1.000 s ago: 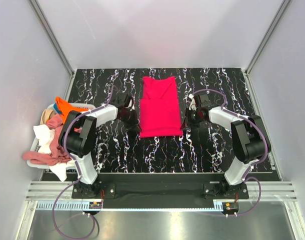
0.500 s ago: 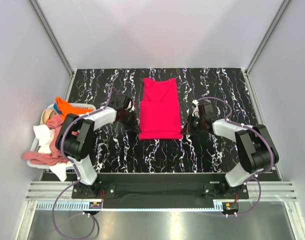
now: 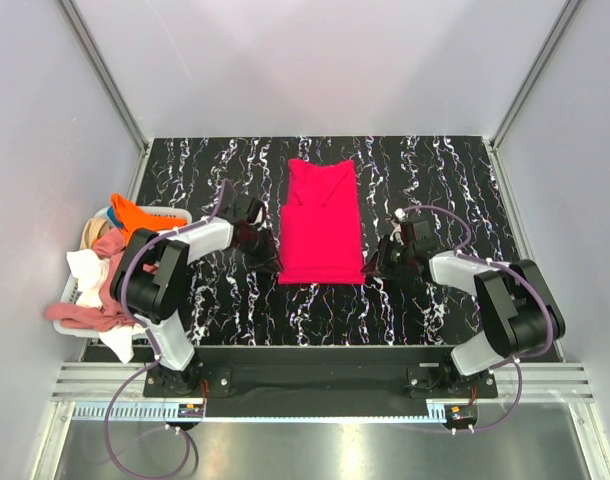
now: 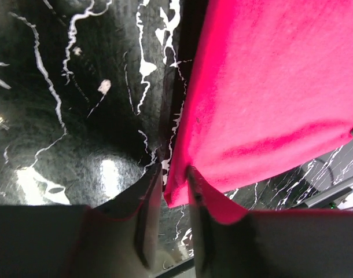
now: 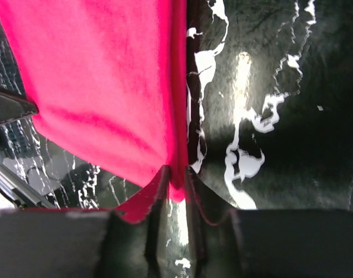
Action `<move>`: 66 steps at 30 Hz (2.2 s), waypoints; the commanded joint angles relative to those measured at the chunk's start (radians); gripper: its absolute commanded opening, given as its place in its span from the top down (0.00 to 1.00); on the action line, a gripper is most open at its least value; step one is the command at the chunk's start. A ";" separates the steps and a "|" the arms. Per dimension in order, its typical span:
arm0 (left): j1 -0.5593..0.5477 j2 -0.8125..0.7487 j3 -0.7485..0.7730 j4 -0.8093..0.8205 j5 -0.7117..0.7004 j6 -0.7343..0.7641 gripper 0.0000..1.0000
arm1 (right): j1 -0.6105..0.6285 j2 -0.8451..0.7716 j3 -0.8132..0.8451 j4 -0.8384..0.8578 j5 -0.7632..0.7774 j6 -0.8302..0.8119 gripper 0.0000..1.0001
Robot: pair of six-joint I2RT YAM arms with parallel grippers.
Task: Fold and stack the t-shirts
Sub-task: Fold the tshirt
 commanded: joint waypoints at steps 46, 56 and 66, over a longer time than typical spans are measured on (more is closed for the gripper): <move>0.098 0.710 1.046 -0.003 0.147 0.018 0.65 | 0.000 0.033 0.186 -0.286 0.072 -0.140 1.00; 0.111 0.365 0.968 -0.090 0.093 0.082 0.53 | 0.003 -0.095 0.160 -0.340 0.105 0.214 0.53; 0.036 -0.022 0.398 -0.151 -0.107 0.073 0.50 | 0.018 -0.141 0.019 -0.229 0.114 0.413 0.46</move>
